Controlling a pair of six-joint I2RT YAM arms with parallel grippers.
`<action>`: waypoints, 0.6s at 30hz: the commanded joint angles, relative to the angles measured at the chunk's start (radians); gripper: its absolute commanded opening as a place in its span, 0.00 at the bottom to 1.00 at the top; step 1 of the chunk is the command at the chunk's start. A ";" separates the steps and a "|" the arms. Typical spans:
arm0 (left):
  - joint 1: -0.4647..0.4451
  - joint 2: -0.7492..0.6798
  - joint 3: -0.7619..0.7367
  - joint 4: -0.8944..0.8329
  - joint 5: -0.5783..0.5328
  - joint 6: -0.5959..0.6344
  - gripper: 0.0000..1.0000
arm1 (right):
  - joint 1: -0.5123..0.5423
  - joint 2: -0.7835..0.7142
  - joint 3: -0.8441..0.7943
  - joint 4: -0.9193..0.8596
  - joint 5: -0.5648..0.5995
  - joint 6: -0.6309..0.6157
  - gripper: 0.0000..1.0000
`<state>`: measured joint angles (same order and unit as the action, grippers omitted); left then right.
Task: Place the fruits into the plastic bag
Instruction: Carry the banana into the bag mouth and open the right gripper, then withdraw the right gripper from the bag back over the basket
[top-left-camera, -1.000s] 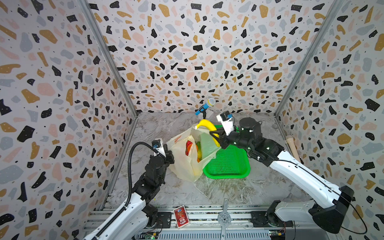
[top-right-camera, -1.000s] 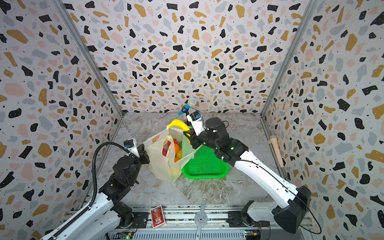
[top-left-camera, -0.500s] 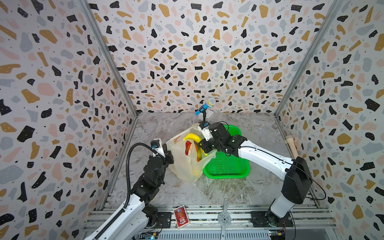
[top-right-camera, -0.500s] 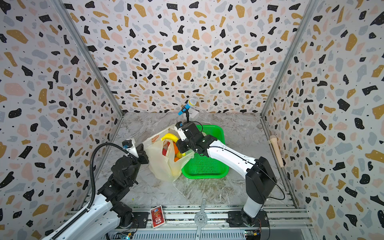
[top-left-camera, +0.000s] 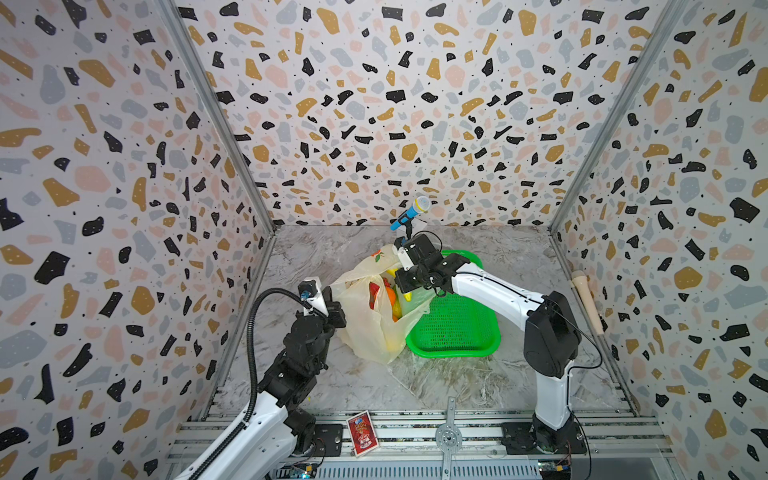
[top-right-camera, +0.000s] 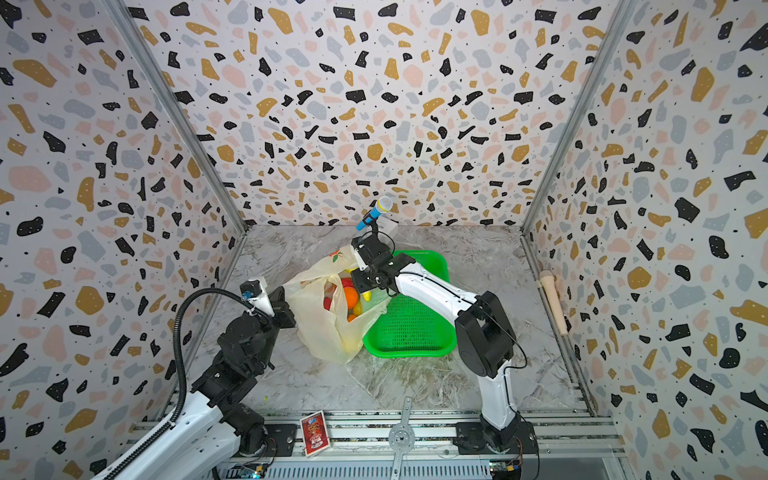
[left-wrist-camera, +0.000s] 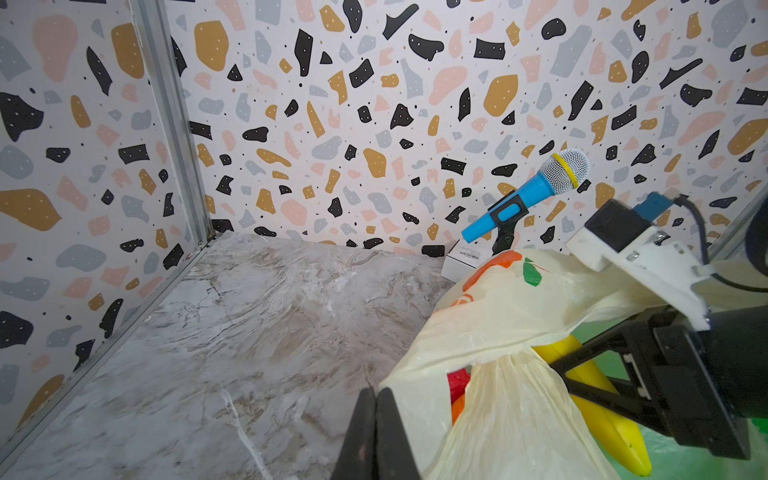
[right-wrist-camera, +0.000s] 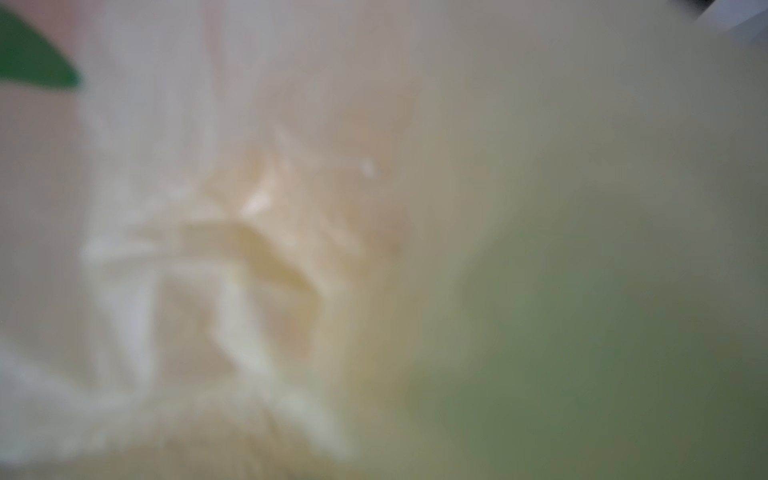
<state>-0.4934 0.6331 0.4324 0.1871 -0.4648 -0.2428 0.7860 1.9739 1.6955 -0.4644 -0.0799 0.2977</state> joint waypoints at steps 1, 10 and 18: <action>0.006 -0.011 -0.006 0.032 -0.024 0.020 0.00 | 0.032 -0.014 0.054 -0.045 -0.016 0.006 0.11; 0.006 0.007 0.000 0.026 -0.072 0.010 0.00 | 0.038 -0.047 0.018 -0.017 -0.023 0.025 0.66; 0.006 0.035 0.006 -0.001 -0.143 -0.031 0.00 | 0.024 -0.204 -0.035 0.064 -0.146 -0.056 0.73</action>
<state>-0.4934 0.6628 0.4324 0.1776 -0.5575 -0.2539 0.8162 1.8969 1.6672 -0.4522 -0.1493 0.2893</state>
